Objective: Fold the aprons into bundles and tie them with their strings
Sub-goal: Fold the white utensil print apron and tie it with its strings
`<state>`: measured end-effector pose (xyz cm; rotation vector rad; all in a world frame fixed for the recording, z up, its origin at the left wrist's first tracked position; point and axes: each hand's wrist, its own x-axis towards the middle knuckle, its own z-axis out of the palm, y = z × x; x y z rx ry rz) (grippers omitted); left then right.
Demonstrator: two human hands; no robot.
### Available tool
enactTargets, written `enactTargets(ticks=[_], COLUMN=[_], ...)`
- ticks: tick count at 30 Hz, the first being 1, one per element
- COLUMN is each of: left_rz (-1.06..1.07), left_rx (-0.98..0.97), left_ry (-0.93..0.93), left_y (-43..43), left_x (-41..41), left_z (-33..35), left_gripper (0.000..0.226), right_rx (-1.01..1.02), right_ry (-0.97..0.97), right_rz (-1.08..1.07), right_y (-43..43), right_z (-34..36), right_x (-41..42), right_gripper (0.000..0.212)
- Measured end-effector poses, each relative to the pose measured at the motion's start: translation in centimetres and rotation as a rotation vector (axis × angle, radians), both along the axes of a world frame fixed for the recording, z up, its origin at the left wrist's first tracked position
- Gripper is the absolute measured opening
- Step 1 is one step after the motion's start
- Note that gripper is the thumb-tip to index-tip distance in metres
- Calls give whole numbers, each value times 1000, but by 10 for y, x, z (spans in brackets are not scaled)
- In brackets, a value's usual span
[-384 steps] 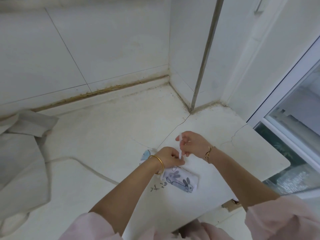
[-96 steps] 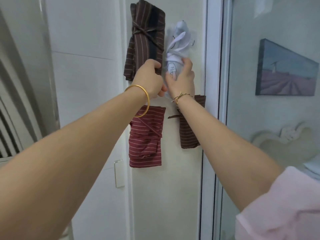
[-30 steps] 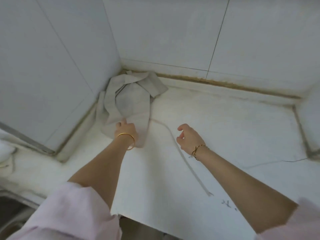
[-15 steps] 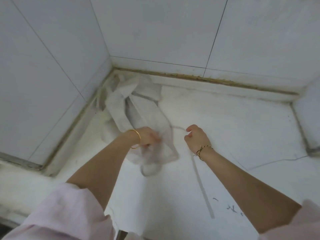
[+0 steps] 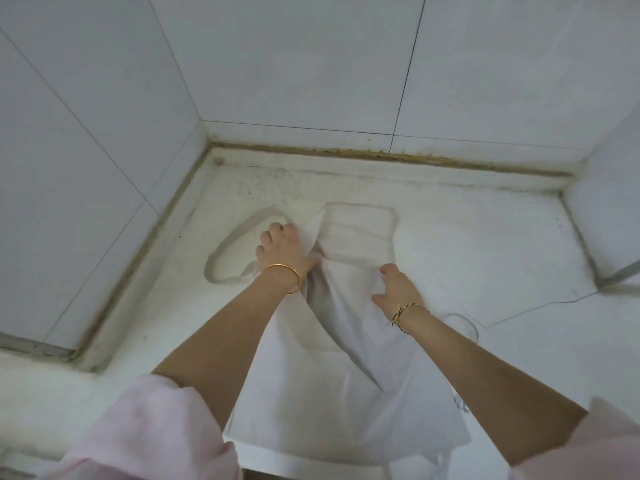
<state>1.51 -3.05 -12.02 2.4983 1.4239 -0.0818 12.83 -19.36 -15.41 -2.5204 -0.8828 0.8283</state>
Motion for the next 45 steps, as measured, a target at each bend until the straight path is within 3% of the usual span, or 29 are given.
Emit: enactTargets(ticks=[2, 4, 7, 10, 11, 15, 18, 21, 23, 26, 29, 31, 34, 36, 38, 41, 43, 45], left_rz=[56, 90, 27, -152, -186, -160, -51, -48, -1, 93, 229, 315, 329, 349, 414, 549, 459, 254], left_rx=[51, 13, -160, -448, -578, -914, -919, -452, -288, -464, -839, -1028, -1138, -1153, -1147, -1098, -1050, -1056], left_ry=[92, 87, -176, -429, -454, -496, -515, -361, -364, -548, -808, -952, -1071, -1127, -1214, -1215, -857, -390], left_y=[4, 10, 17, 14, 11, 5, 2, 8, 12, 15, 12, 9, 3, 1, 5, 9, 4, -3], left_x=[-2, -6, -6, 2, 5, 18, 24, 25, 24, 30, 34, 37, 43, 45, 49, 56, 53, 48], left_z=[-2, -2, 2, 14, 20, 27, 27, 25, 24, 27, 36, 41, 50, 57, 63, 66, 64, 55], left_gripper=[63, 37, 10, 19, 10, 33, 29, 29, 31, 28, 14, 14, 23, 23, 24, 24, 28, 31], right_rx=[32, 17, -181, -393, -338, 173, 321, 309, 275, 225, 243, 329, 238, 226, 267, 263, 317, 383], right_ry=[-17, -27, -32, -157, -218, -362, -287, -213, -139, 29, 445, 633, 637, 694, 560, -49, -432, -658], right_rz=[-11, -47, -6, 48, 3, -194, -310, -372, -424, -546, -674, -623, -463, -461, -483, -559, -523, -347], right_y=[-4, -7, -12, -16, -15, -3, -2, -15, -23, -32, -38, -42, -42, -42, -43, -44, -44, -42], right_z=[1, 7, 23, 39, 44, 65, 69, 56, 47, 31, 12, 7, -6, -6, 3, 55, 108, 138], right_x=[4, 9, 17, 24, 26, 34, 44, 51, 54, 58, 51, 40, 32, 35, 55, 104, 120, 118], right_gripper=[43, 36, 18, 26, 33, 46, 53, 64, 70, 73, 75, 86, 113, 98, 63, 40, 31, 35])
